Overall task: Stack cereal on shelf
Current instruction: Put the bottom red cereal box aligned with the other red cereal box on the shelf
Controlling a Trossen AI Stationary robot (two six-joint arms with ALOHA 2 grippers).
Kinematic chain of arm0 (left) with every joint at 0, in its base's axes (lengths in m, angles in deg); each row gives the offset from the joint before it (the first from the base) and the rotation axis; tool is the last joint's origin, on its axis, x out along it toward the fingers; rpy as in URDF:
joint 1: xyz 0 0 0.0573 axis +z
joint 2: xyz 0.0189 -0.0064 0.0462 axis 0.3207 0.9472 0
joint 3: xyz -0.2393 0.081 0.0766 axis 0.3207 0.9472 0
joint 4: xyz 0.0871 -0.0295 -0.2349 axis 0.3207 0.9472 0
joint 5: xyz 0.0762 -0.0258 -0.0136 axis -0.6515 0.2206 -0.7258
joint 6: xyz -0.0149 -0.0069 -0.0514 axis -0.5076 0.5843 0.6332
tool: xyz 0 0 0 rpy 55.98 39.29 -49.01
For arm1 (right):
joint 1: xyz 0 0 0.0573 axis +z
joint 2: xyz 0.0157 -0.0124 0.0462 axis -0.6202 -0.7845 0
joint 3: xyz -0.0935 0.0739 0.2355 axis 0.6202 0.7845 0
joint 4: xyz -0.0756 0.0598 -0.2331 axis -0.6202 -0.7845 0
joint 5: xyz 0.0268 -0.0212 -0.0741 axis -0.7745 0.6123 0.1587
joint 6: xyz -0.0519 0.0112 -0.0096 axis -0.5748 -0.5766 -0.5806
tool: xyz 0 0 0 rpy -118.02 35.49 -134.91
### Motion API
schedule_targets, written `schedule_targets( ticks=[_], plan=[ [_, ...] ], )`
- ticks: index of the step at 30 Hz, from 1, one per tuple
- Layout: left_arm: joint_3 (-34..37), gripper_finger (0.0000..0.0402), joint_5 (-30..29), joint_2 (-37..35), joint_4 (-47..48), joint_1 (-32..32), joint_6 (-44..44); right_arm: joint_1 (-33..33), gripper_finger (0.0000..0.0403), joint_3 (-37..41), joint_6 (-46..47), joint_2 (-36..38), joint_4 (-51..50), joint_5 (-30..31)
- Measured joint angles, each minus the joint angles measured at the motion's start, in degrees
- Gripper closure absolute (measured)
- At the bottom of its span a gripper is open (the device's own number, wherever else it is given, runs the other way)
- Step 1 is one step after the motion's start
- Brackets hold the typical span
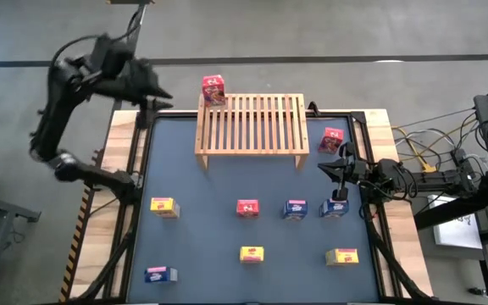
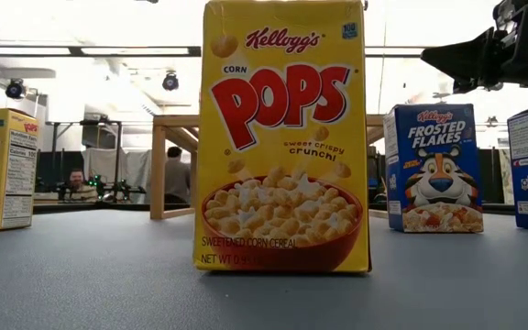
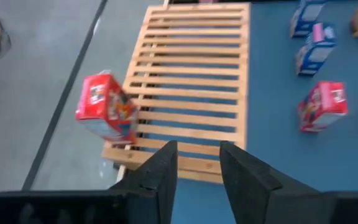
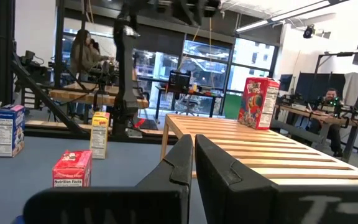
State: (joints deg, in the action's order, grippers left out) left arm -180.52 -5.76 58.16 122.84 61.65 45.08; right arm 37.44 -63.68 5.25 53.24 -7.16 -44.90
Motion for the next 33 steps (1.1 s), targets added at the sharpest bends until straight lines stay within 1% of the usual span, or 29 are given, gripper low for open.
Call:
schedule_targets(
  ticks=[5, 9, 12, 17, 21, 24, 29, 33],
  plan=[
    [18.46, 0.0312, 0.05, -14.49, -10.91, -4.88, 6.07, -0.02, 0.0394, 0.0, 0.0, 0.0, 0.01, 0.02],
    [34.77, 0.0312, 0.1, -25.42, -20.61, -8.21, 13.19, 0.0, 0.0394, 0.0, 0.0, 0.01, 0.01, 0.02],
    [45.37, 0.0313, 0.34, -31.98, -25.55, -10.14, 17.6, 0.0, 0.0394, 0.0, 0.0, 0.0, -0.01, 0.0],
    [59.45, 0.0313, 0.31, -41.09, -32.39, -11.84, 22.54, 0.0, 0.0394, 0.0, 0.0, 0.01, 0.01, 0.01],
    [67.67, 0.0313, 0.31, -46.95, -37.97, -11.93, 25.94, 0.0, 0.0394, 0.0, 0.0, 0.0, 0.01, 0.0],
    [72.03, 0.0313, 0.93, -50.05, -39.74, -11.92, 28.32, -0.01, 0.0394, 0.0, 0.0, 0.0, 0.01, 0.0],
    [76.62, 0.0313, 0.9, -52.72, -42.92, -11.92, 36.05, -0.02, 0.0394, 0.0, 0.0, 0.01, -0.01, 0.01],
    [77.23, 0.0313, 0.92, -52.23, -43.58, -11.92, 37.34, 0.0, 0.0394, 0.0, 0.0, 0.02, 0.01, 0.02]
  ],
)
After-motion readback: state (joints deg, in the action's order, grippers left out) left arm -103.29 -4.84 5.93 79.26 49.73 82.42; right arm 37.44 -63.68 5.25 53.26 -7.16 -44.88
